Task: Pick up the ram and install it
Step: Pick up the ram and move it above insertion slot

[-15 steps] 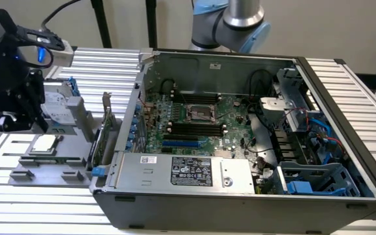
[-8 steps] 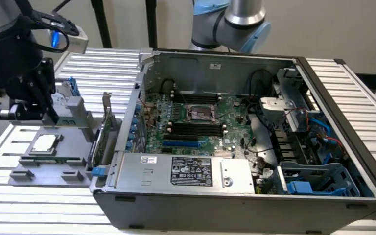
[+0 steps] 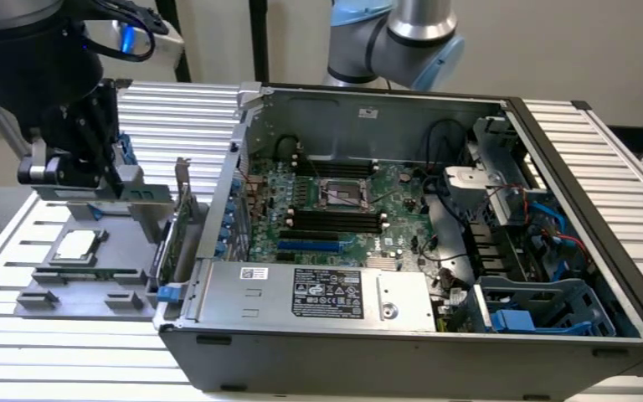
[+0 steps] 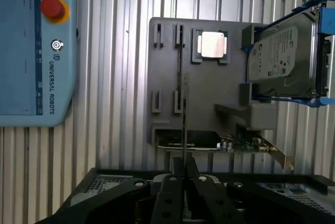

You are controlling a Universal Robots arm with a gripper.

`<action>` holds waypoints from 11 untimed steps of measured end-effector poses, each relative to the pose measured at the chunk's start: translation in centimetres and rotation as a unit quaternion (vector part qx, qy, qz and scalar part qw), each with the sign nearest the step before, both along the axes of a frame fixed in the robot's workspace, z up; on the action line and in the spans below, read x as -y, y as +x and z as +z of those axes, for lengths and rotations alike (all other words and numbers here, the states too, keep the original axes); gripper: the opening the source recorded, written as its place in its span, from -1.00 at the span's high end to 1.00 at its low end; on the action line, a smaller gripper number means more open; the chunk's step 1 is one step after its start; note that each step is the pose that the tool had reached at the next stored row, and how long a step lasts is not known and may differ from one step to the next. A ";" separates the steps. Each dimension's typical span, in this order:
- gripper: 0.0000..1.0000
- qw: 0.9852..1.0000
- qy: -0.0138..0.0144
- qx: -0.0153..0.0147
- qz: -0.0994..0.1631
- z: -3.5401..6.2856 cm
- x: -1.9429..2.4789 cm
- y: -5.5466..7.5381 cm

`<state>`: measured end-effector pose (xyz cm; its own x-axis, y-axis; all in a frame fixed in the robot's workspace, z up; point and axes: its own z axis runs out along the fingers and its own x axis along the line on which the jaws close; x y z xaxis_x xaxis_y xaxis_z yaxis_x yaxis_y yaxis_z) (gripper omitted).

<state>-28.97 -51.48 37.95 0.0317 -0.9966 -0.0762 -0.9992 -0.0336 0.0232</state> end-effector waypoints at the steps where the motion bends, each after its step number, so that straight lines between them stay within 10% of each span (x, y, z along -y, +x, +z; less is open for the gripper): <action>1: 0.73 1.000 0.000 0.000 0.000 0.21 -0.03 0.4; 11: 0.73 1.000 0.011 0.000 0.000 1.07 -0.20 4.0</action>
<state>-24.94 -51.28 39.02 0.0318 -0.9946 -0.0984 -0.9992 -0.0341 0.0226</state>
